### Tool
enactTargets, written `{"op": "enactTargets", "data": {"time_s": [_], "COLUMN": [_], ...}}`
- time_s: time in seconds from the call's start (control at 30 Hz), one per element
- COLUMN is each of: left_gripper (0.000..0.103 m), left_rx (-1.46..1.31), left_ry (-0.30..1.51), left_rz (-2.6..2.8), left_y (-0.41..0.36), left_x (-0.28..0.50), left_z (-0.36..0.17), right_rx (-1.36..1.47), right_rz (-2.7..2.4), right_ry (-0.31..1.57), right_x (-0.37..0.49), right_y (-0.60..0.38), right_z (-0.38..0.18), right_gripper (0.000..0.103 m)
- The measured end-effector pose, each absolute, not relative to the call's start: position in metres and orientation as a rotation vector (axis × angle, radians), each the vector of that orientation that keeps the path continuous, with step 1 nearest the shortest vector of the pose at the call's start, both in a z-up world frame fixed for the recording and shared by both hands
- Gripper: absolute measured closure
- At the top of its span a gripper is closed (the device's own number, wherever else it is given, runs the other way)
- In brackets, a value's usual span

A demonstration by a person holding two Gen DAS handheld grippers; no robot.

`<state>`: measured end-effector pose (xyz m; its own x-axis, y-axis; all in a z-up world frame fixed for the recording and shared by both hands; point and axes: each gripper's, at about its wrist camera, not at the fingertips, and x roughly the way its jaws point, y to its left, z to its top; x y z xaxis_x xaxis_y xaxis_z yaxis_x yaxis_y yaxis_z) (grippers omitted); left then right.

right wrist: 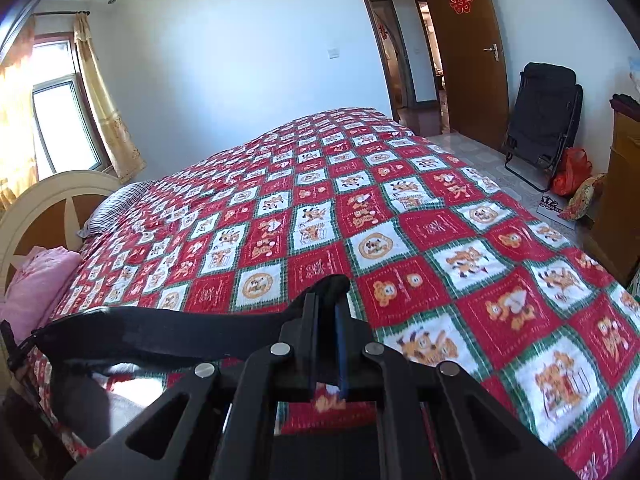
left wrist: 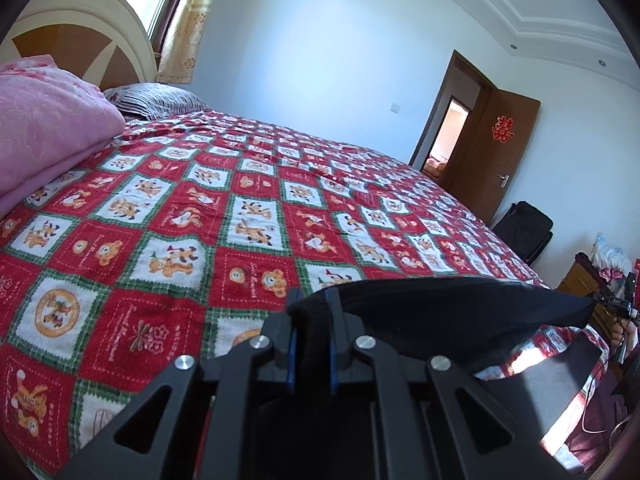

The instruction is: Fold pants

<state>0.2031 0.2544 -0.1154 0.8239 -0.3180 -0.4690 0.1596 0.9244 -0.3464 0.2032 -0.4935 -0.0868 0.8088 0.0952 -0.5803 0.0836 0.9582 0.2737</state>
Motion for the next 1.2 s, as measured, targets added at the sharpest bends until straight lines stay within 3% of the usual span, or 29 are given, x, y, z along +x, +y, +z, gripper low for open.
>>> {"op": "enactTargets", "data": {"time_s": [0.27, 0.57, 0.87, 0.93, 1.0, 1.07, 1.2], "left_gripper": [0.091, 0.091, 0.072, 0.071, 0.071, 0.071, 0.072], "left_rx": [-0.319, -0.251, -0.111, -0.085, -0.067, -0.039, 0.042], "left_ry": [0.494, 0.552, 0.59, 0.595, 0.592, 0.586, 0.568], "left_rz": [-0.284, -0.275, -0.2, -0.193, -0.196, -0.191, -0.181], "left_y": [0.26, 0.251, 0.253, 0.254, 0.253, 0.249, 0.239], "left_x": [0.148, 0.106, 0.091, 0.089, 0.087, 0.085, 0.081], "left_z": [-0.125, -0.162, -0.179, -0.181, -0.183, -0.183, -0.182], "right_rx": [0.337, 0.347, 0.316, 0.285, 0.265, 0.258, 0.199], "right_rz": [-0.024, -0.059, -0.049, -0.073, -0.105, -0.12, -0.036], "right_ry": [0.648, 0.726, 0.777, 0.78, 0.762, 0.734, 0.689], "right_x": [0.148, 0.111, 0.094, 0.089, 0.083, 0.077, 0.077], "right_y": [-0.514, -0.525, -0.526, -0.524, -0.521, -0.516, -0.472], "right_z": [-0.112, -0.146, -0.153, -0.15, -0.144, -0.135, -0.109], "right_gripper": [0.096, 0.096, 0.095, 0.091, 0.067, 0.053, 0.053]}}
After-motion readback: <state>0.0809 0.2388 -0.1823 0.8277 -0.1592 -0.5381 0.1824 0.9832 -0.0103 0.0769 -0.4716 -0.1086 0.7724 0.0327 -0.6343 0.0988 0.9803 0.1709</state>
